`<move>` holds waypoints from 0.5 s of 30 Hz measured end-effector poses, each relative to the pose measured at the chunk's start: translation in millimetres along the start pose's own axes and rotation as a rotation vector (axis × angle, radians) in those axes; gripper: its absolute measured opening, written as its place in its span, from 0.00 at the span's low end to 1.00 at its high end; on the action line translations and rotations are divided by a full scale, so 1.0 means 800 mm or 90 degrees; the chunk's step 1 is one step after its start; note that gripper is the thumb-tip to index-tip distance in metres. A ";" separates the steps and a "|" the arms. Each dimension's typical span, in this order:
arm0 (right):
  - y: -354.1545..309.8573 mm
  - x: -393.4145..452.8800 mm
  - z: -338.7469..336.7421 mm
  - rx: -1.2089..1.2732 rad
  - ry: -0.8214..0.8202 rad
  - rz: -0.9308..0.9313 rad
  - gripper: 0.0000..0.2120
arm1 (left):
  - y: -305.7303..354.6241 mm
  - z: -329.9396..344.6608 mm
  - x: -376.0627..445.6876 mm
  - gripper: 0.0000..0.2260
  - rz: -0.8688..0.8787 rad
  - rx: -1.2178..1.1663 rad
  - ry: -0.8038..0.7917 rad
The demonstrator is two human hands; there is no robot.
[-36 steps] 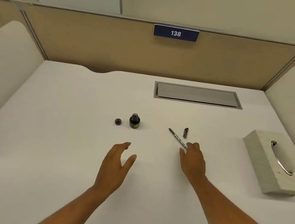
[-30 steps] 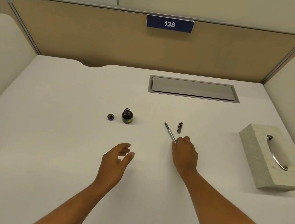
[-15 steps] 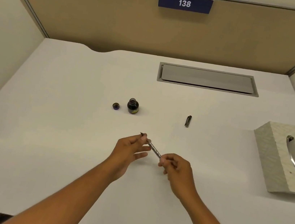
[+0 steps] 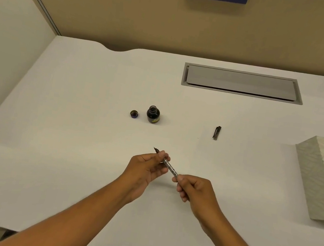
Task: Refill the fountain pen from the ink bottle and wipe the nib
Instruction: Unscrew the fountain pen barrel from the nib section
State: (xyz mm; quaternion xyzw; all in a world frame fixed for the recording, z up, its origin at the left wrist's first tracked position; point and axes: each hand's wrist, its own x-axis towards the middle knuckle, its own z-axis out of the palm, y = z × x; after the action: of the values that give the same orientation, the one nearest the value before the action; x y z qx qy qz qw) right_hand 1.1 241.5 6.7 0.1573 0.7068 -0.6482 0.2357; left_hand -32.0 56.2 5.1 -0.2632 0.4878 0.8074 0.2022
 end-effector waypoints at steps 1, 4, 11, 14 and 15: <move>0.000 0.000 0.004 -0.011 0.025 -0.014 0.10 | 0.001 0.000 0.000 0.13 0.007 0.001 0.014; 0.006 -0.002 0.017 -0.017 0.112 -0.057 0.03 | 0.001 0.004 0.002 0.14 0.030 0.016 0.060; 0.007 0.001 0.020 0.043 0.086 -0.059 0.06 | 0.000 0.011 0.003 0.14 0.051 0.004 0.119; 0.008 0.002 0.021 0.044 0.095 -0.073 0.08 | -0.001 0.014 0.003 0.10 0.053 0.016 0.129; 0.006 0.002 0.020 0.049 0.117 -0.084 0.06 | 0.000 0.015 0.002 0.09 0.052 0.017 0.132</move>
State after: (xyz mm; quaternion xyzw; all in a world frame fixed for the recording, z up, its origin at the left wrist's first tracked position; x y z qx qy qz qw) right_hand 4.0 225.9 1.1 0.1783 0.7090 -0.6716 0.1203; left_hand -36.3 67.4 8.6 -0.3228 0.5273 0.7766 0.1211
